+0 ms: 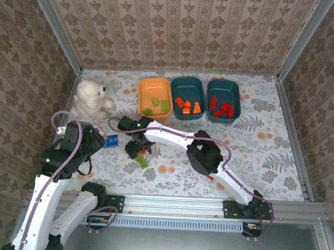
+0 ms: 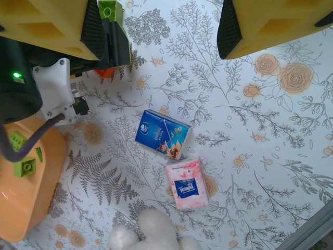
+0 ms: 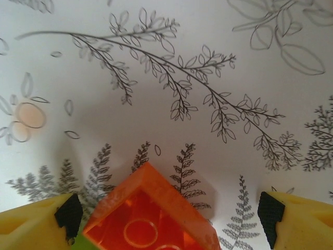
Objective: Sort the legos into containers by color
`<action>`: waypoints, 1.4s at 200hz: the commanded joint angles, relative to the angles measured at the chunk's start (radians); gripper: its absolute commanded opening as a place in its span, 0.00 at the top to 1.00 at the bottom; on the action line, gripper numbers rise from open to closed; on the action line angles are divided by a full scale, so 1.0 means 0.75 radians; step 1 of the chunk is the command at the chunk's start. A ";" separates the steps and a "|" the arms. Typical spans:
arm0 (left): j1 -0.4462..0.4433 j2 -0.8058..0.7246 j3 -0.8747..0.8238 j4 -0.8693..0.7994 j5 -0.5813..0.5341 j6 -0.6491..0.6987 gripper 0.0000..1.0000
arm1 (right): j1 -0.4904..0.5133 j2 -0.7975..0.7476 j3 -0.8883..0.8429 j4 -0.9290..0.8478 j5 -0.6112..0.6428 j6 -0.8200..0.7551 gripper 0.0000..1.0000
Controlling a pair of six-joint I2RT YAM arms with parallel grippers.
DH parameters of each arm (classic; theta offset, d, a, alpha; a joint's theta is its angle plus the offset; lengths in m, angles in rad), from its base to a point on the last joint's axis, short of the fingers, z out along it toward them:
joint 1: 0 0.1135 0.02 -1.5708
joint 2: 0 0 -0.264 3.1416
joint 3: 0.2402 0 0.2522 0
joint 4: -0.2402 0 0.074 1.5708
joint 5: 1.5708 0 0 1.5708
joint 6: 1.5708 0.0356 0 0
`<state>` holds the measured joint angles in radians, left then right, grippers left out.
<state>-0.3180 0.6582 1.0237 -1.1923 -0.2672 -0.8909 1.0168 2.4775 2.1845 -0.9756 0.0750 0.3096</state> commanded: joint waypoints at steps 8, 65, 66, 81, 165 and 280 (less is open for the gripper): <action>0.011 -0.012 0.045 -0.065 -0.026 -0.007 0.38 | 0.004 0.016 0.039 -0.059 0.064 -0.008 0.14; 0.012 0.010 0.051 -0.035 -0.001 0.006 0.37 | -0.028 -0.005 -0.005 -0.076 0.116 0.005 0.36; 0.011 0.010 0.052 -0.035 -0.001 0.006 0.37 | -0.027 -0.005 -0.008 -0.075 0.116 0.005 0.36; 0.013 0.016 0.045 -0.026 0.009 0.006 0.38 | -0.031 -0.021 -0.026 -0.069 0.124 0.001 0.38; 0.009 0.060 -0.085 0.116 0.244 0.067 0.41 | -0.072 -0.210 -0.189 -0.021 0.069 0.118 0.71; -0.159 0.575 -0.126 0.604 0.584 0.180 0.41 | -0.661 -0.469 -0.312 0.276 -0.050 0.246 0.73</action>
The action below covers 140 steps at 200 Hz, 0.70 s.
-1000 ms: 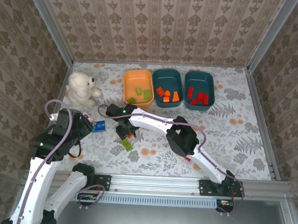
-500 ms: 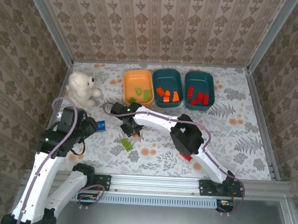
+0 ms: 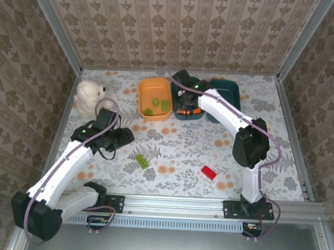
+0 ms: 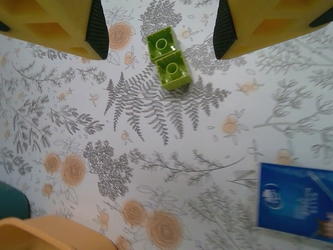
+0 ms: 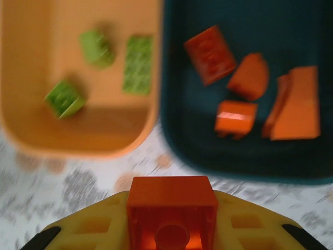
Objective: Sort the legos into containers by color
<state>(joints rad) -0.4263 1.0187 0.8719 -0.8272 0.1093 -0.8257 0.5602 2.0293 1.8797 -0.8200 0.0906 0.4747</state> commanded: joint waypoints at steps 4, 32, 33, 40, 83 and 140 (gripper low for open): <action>-0.017 0.119 0.089 0.123 0.090 0.103 0.41 | -0.067 0.153 0.121 0.075 -0.070 0.030 0.73; -0.030 0.266 0.195 0.123 0.107 0.167 0.41 | -0.149 0.303 0.275 0.131 -0.046 0.071 0.73; -0.031 0.270 0.198 0.123 0.107 0.168 0.41 | -0.151 0.308 0.282 0.132 -0.046 0.074 0.73; -0.031 0.291 0.214 0.129 0.106 0.169 0.41 | -0.168 0.346 0.327 0.139 -0.048 0.083 0.73; -0.031 0.371 0.263 0.159 0.104 0.167 0.41 | -0.218 0.590 0.601 0.077 -0.014 0.087 0.71; -0.031 0.416 0.315 0.078 0.078 0.211 0.37 | -0.268 0.714 0.675 0.047 -0.057 0.105 0.68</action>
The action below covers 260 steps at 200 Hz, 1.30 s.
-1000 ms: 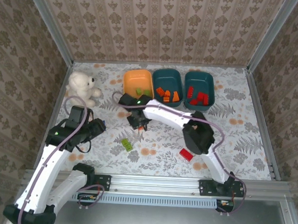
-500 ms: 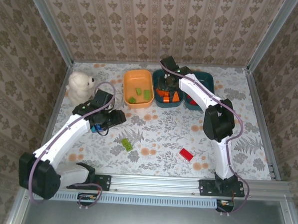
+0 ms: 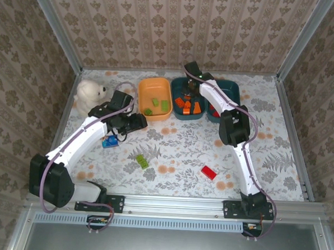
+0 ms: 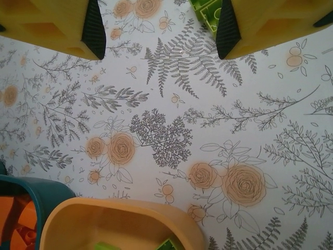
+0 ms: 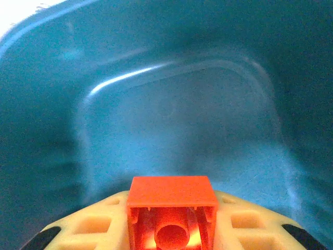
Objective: Sort the legos into containers by color
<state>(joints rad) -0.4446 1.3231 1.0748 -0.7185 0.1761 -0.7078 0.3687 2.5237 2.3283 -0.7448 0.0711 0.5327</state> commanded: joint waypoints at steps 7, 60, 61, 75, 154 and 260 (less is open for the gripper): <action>-0.007 0.011 0.042 -0.081 -0.015 0.053 0.36 | -0.012 0.073 0.104 -0.066 -0.051 0.025 0.67; -0.007 0.008 0.009 -0.214 -0.034 -0.047 0.33 | -0.012 0.084 0.171 -0.138 -0.091 0.019 0.43; -0.007 0.007 0.008 -0.215 -0.033 -0.052 0.32 | -0.012 0.082 0.171 -0.139 -0.091 0.017 0.42; -0.007 0.012 -0.011 -0.255 -0.041 -0.111 0.29 | -0.008 0.039 0.171 -0.136 -0.083 0.001 0.36; -0.084 0.061 -0.215 -0.189 0.052 -0.480 0.24 | 0.160 -0.632 -0.319 0.123 -0.070 -0.137 0.35; -0.171 0.270 -0.314 -0.031 0.041 -0.564 0.35 | 0.493 -1.717 -1.549 0.214 -0.212 0.045 0.33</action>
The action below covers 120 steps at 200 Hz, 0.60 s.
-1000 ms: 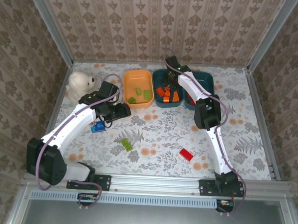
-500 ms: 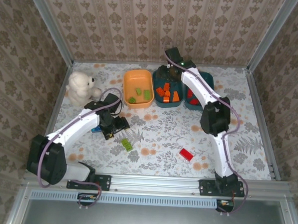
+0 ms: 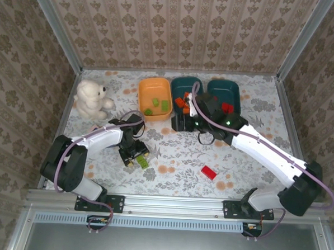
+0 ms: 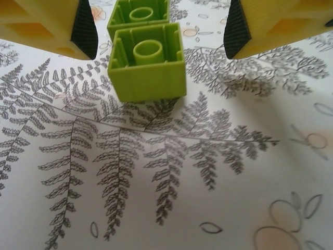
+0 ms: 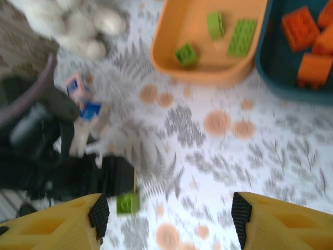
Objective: Sort the legos into containers by color
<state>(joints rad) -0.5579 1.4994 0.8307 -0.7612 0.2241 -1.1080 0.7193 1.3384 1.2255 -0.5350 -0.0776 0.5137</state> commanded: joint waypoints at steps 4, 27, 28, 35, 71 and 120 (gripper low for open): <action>-0.024 0.041 0.014 0.021 -0.029 -0.028 0.37 | 0.028 -0.154 -0.090 -0.073 -0.011 0.075 0.33; -0.047 0.072 0.019 0.002 -0.061 -0.030 0.43 | 0.028 -0.202 -0.109 -0.108 0.011 0.077 0.33; -0.046 0.075 0.019 0.002 -0.063 -0.030 0.43 | 0.029 -0.203 -0.106 -0.108 0.012 0.076 0.33; -0.053 0.078 0.021 0.002 -0.076 -0.029 0.46 | 0.029 -0.204 -0.098 -0.116 0.018 0.073 0.33; -0.070 0.078 0.028 0.022 -0.137 -0.022 0.63 | 0.029 -0.188 -0.060 -0.111 0.000 0.075 0.33; -0.074 0.012 0.179 -0.122 -0.288 0.088 0.68 | 0.027 -0.203 -0.025 -0.163 0.002 0.057 0.33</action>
<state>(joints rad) -0.6083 1.5539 0.8764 -0.7712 0.1074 -1.1030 0.7395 1.1957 1.1614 -0.6117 -0.0803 0.5545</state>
